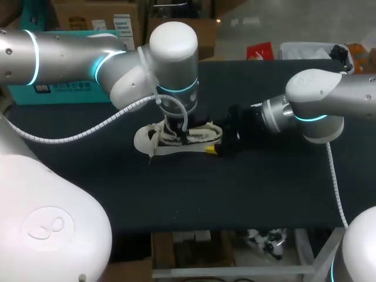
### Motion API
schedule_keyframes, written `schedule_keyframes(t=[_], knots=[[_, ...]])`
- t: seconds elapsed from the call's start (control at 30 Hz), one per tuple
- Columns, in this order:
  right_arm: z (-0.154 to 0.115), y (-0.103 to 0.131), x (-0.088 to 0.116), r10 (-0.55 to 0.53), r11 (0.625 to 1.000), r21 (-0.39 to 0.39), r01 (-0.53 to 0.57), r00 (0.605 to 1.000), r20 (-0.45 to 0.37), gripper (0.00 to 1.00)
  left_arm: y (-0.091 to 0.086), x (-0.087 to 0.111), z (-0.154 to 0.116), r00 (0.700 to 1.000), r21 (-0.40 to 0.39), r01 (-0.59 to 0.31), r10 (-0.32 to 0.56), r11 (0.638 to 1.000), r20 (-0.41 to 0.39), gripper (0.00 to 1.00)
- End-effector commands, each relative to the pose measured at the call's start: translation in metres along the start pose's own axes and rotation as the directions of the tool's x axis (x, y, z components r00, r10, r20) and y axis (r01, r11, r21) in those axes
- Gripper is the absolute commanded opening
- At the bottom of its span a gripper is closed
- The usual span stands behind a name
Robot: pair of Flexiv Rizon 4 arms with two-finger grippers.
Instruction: Open the shoe tongue, take the insole out of the shoe, put the insole back into the shoe, and pack the shoe into the shoebox
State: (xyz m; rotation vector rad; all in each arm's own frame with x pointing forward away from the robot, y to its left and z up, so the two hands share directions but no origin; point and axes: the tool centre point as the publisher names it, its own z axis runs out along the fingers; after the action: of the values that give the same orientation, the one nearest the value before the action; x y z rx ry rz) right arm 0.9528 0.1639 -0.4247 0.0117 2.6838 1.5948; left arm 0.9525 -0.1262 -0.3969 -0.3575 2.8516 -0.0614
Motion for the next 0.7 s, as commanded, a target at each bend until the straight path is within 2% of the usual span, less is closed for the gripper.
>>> schedule_keyframes(t=[0.03,0.23,0.27,0.3,0.33,0.37,0.53,0.7], knots=[[0.002,0.0,0.004,-0.002,1.0,-0.004,0.002,1.0,-0.006,0.0,-0.007,-0.016,0.052,0.999,0.002,0.014,-0.014,1.0,0.046,0.32],[0.002,0.0,0.004,-0.002,1.0,-0.004,0.002,1.0,-0.006,0.0,-0.014,-0.029,0.054,0.996,0.011,0.027,-0.028,1.0,0.08,0.29],[0.002,0.0,0.004,-0.002,1.0,-0.004,0.002,1.0,-0.006,0.0,-0.015,-0.03,0.054,0.996,0.011,0.028,-0.029,1.0,0.083,0.26],[0.002,0.0,0.004,-0.002,1.0,-0.004,0.002,1.0,-0.006,0.0,-0.016,-0.032,0.054,0.996,0.012,0.028,-0.028,1.0,0.083,0.19],[0.002,0.0,0.004,-0.002,1.0,-0.004,0.002,1.0,-0.006,0.0,-0.017,-0.033,0.053,0.996,0.014,0.027,-0.028,1.0,0.084,0.04],[0.002,0.0,0.004,-0.002,1.0,-0.004,0.002,1.0,-0.006,0.0,-0.018,-0.034,0.053,0.996,0.017,0.025,-0.026,1.0,0.082,0.0],[0.002,0.0,0.004,-0.002,1.0,-0.004,0.002,1.0,-0.006,0.0,-0.017,-0.035,0.04,1.0,0.05,-0.005,0.004,0.999,0.012,0.0],[0.002,0.0,0.004,-0.002,1.0,-0.004,0.002,1.0,-0.006,0.0,-0.014,-0.032,0.011,0.997,0.094,-0.045,0.05,0.995,-0.051,0.0]])
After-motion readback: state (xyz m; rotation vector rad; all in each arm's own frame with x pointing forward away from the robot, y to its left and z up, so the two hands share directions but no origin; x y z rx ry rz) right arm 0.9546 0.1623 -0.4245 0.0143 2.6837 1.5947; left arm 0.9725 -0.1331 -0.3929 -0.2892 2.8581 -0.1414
